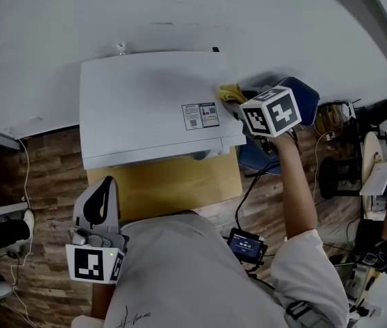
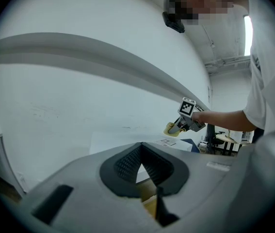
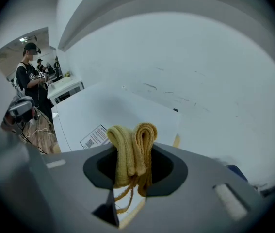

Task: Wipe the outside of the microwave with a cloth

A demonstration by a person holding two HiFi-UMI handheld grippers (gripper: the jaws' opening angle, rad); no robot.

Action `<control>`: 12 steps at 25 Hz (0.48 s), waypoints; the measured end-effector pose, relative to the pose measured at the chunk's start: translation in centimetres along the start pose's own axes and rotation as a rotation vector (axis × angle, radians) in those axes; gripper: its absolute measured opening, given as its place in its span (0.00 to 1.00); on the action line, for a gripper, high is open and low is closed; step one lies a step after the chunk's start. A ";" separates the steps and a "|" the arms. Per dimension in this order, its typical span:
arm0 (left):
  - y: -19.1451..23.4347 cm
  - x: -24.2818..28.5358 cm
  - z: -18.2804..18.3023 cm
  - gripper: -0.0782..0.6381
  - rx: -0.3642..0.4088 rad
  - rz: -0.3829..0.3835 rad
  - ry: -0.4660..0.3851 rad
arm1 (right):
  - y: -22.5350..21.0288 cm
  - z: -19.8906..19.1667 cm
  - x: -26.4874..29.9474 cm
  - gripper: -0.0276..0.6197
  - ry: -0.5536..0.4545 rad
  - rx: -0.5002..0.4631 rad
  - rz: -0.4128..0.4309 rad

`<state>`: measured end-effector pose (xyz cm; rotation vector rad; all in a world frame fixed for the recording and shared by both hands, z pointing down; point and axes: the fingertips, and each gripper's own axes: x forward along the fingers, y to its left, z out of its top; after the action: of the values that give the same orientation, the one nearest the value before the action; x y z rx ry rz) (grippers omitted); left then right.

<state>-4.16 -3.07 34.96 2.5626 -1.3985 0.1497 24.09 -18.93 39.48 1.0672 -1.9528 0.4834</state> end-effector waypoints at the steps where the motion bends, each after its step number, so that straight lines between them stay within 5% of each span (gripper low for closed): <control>1: -0.1 0.0 0.0 0.11 0.000 -0.001 0.000 | -0.5 -0.6 0.0 0.24 0.013 -0.003 -0.021; 7: 0.4 -0.3 -0.5 0.11 -0.011 0.018 0.001 | -2.4 -3.5 0.4 0.23 0.111 -0.074 -0.152; 12: 0.4 -0.4 -0.7 0.11 -0.017 0.017 0.003 | -1.9 -3.7 0.5 0.23 0.112 -0.058 -0.175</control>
<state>-4.66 -2.77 35.65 2.5362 -1.4147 0.1430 27.31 -17.81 41.89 1.1380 -1.7469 0.3802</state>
